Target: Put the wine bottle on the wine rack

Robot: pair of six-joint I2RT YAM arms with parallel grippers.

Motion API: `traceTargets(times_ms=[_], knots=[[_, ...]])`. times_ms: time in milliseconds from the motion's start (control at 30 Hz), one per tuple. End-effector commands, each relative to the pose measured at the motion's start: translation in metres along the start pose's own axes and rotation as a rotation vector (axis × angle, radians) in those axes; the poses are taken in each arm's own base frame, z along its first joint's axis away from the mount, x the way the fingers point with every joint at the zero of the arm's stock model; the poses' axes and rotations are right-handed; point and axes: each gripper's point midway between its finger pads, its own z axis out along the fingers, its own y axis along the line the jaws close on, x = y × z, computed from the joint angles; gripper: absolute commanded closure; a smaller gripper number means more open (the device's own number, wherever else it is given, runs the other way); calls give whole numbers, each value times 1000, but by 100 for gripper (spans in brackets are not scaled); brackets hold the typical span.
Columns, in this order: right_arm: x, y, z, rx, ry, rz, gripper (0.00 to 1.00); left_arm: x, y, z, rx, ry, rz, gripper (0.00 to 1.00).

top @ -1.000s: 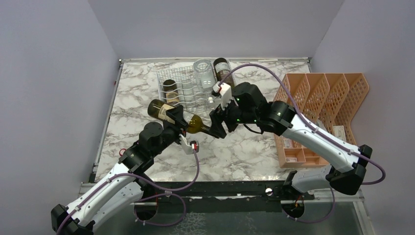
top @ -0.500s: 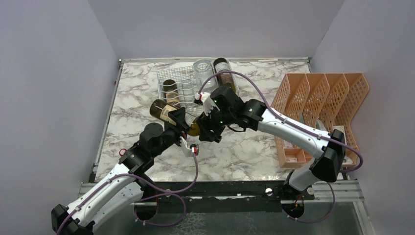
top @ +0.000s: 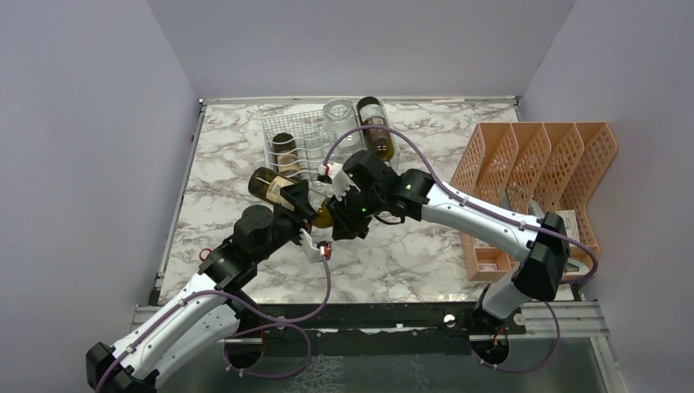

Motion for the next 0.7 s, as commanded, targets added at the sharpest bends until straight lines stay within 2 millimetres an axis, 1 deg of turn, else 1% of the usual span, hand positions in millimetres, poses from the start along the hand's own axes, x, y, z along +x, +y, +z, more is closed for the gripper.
traceTargets(times_ms=[0, 33, 67, 100, 133, 167, 200, 233, 267, 333, 433, 533, 600, 667], knots=[[-19, 0, 0, 18, -66, -28, 99, -13, 48, -10, -157, -63, 1, 98], [-21, -1, -1, 27, -73, -29, 99, -13, 49, -10, -158, -64, -2, 95], [-23, -2, -3, 34, -84, -30, 99, -13, 49, -11, -159, -64, -6, 89], [-27, -2, -7, 42, -103, -33, 99, -13, 49, -11, -161, -63, -8, 78], [-30, -2, -10, 48, -121, -35, 99, -13, 49, -11, -160, -61, -10, 64], [-34, -2, -13, 54, -140, -39, 99, -12, 47, -11, -158, -59, -10, 53], [-38, -3, -16, 64, -161, -41, 99, -12, 47, -11, -156, -56, -11, 37], [-42, -3, -21, 75, -183, -42, 99, -11, 46, -11, -156, -54, -11, 6], [-47, -5, -25, 91, -209, -42, 99, -11, 45, -10, -153, -54, -11, 1], [-55, -10, -34, 136, -255, -33, 99, -13, 45, -10, -148, -60, -13, 1], [-67, -28, -49, 256, -339, 19, 99, -13, 45, -10, -144, -65, -20, 1], [-74, -48, -61, 385, -397, 54, 99, -14, 45, -11, -146, -69, -47, 1], [-78, -59, -68, 453, -423, 74, 99, -14, 54, -15, -163, -74, -115, 1], [-82, -68, -74, 516, -447, 100, 99, -13, 67, -21, -193, -70, -203, 1]])
